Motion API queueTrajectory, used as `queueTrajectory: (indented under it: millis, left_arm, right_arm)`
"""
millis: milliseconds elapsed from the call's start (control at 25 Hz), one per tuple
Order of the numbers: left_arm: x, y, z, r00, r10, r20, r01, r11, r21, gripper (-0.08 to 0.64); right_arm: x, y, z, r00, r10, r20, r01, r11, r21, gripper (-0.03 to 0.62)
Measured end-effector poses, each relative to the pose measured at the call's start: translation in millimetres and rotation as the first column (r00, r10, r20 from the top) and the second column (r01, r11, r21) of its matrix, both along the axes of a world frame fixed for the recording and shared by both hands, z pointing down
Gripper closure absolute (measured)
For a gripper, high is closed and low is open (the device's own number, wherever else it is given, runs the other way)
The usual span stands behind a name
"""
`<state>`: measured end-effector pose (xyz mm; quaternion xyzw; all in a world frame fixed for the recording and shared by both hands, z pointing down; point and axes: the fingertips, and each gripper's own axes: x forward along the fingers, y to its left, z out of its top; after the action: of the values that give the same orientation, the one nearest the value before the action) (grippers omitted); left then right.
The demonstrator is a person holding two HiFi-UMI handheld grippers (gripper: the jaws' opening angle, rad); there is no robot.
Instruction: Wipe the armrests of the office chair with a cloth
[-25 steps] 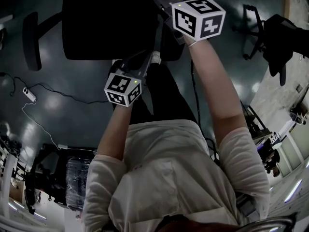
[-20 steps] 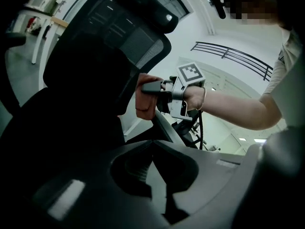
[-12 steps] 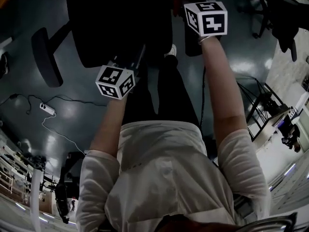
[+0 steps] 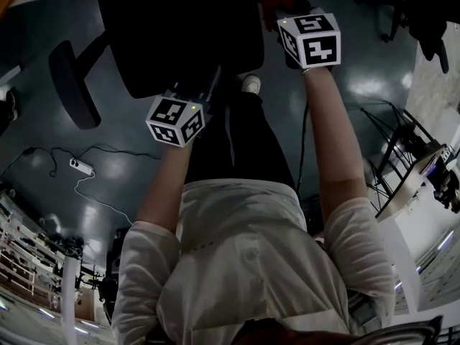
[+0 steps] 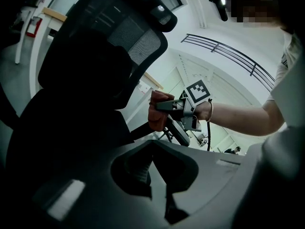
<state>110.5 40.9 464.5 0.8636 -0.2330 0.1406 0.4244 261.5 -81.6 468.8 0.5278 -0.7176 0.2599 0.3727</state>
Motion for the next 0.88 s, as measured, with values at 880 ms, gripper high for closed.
queueTrajectory:
  millis: [880]
  left_arm:
    - [7.7,88.1,-16.0,1.0,-0.017,0.007,0.017,0.999,0.038,0.545]
  right_arm:
    - [-11.1,156.3,-8.9,1.0,0.024,0.013,-0.025,0.999,0.025,0.52]
